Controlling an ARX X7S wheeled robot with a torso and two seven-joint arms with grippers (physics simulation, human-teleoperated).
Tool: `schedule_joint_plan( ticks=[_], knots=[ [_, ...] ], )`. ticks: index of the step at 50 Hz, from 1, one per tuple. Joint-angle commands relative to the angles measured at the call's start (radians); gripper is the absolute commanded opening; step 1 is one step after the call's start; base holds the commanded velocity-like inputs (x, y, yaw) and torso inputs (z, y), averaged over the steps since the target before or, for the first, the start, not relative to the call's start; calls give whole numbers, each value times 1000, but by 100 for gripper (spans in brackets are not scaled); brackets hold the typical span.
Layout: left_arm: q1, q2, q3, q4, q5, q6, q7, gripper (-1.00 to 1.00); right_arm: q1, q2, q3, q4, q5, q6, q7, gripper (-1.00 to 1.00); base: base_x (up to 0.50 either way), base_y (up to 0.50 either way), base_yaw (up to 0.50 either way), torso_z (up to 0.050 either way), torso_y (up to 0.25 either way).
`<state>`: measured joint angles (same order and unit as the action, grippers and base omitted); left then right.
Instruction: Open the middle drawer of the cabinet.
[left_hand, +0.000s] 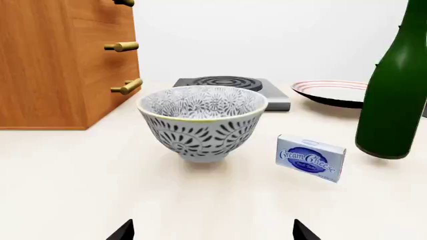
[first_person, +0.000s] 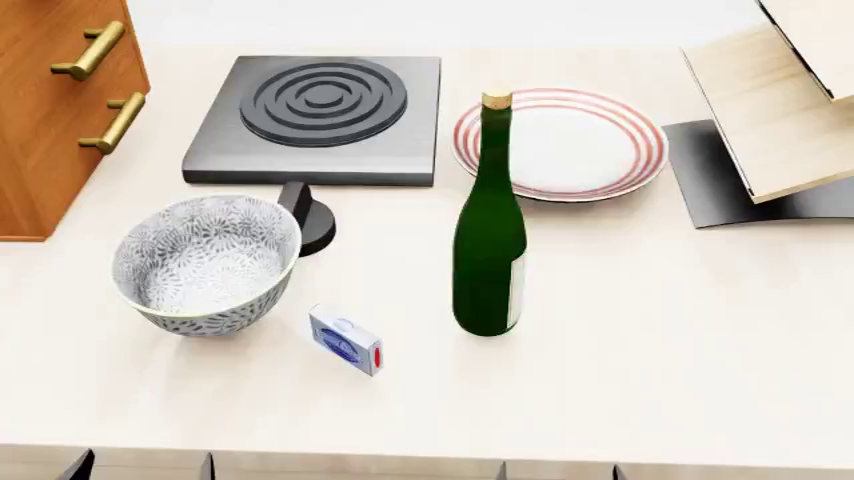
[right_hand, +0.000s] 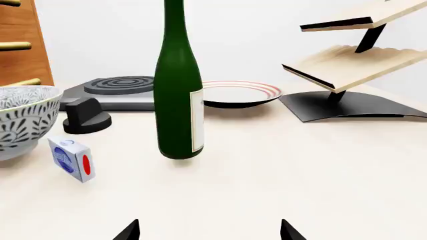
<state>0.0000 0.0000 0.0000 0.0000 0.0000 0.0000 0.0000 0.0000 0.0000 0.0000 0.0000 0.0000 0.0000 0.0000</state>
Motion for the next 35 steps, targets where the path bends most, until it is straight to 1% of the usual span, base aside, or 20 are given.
schedule_joint_plan(
  ticks=[1, 7, 15, 16, 17, 20, 25, 29, 32, 35],
  knots=[
    [-3, -18, 31, -17, 27, 39, -38, 100, 13, 19, -10, 6, 25, 6, 14, 100, 0, 0, 0, 0, 0],
    [-50, -32, 42, -79, -7, 35, -67, 100, 43, 39, -30, 51, 40, 5, 35, 100, 0, 0, 0, 0, 0],
    [-49, -54, 77, -49, -10, 28, -81, 100, 56, 53, -61, 66, 45, 2, 49, 100, 0, 0, 0, 0, 0],
    [-42, -54, 76, -33, -27, 41, -74, 100, 53, 56, -62, 54, 48, 8, 50, 100, 0, 0, 0, 0, 0],
    [-39, -55, 79, -23, -23, 25, -82, 100, 50, 59, -66, 48, 45, 9, 53, 100, 0, 0, 0, 0, 0],
    [-9, -61, 85, 7, -16, 51, -97, 100, 37, 63, -74, 21, 36, 24, 71, 100, 0, 0, 0, 0, 0],
    [-18, -74, 93, -2, -14, 48, -106, 100, 45, 67, -73, 16, 38, 60, 97, 100, 0, 0, 0, 0, 0],
    [-29, -86, 77, 86, -23, -31, -123, 100, 53, 77, -46, -69, 69, 158, 118, 100, 0, 0, 0, 0, 0],
    [-26, -101, 71, 222, -36, -134, -124, 100, 51, 98, -49, -155, 55, 242, 135, 100, 0, 0, 0, 0, 0],
    [-31, -125, 72, 324, -40, -185, -114, 100, 37, 113, -40, -249, 71, 321, 136, 100, 0, 0, 0, 0, 0]
  ],
)
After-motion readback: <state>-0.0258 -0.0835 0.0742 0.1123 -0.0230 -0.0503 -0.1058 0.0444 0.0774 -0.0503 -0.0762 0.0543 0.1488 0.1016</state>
